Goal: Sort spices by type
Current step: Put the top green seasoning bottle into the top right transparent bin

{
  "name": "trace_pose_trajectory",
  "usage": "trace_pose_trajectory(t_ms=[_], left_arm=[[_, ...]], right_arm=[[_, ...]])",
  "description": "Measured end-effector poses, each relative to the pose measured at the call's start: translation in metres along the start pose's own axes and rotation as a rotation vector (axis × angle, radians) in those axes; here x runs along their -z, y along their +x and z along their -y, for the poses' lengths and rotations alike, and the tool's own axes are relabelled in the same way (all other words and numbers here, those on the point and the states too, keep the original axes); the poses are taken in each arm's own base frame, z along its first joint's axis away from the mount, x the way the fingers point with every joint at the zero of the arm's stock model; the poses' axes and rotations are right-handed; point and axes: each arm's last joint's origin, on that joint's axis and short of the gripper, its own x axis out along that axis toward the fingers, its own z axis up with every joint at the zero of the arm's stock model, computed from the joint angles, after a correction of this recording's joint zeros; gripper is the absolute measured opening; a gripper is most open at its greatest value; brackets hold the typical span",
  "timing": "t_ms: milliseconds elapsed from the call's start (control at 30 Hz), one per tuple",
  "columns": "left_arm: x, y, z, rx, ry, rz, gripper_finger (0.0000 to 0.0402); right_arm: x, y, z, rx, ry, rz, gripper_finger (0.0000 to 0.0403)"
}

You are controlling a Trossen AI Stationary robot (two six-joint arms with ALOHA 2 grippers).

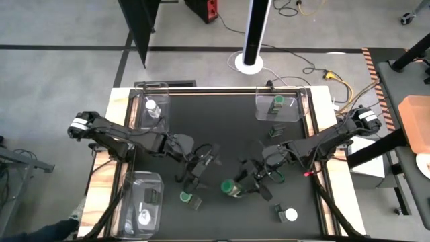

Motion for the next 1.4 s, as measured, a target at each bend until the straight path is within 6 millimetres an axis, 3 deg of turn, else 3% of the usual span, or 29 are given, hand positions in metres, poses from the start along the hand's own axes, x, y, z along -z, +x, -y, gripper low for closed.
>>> trace_pose_trajectory(t_ms=[300,800,933,1100,1400], left_arm=[[0.011,0.019,-0.001,-0.007,0.032,0.031,0.0321],[0.013,0.025,-0.002,-0.024,0.075,0.065,0.0307],[0.013,0.025,-0.001,-0.017,0.087,0.058,0.0268],[0.015,0.025,0.0,-0.001,0.08,0.043,0.0181],[0.015,0.025,0.0,-0.021,0.029,0.03,0.0175]], right_arm=[[-0.001,0.0,0.001,0.006,-0.014,0.005,0.0187],[-0.001,-0.001,0.003,0.013,-0.02,0.007,0.0187],[-0.001,-0.001,0.003,0.012,-0.02,0.006,0.0187],[-0.001,-0.001,0.004,0.013,-0.024,0.002,0.0187],[0.0,-0.001,0.004,0.03,-0.031,0.0,0.0187]])
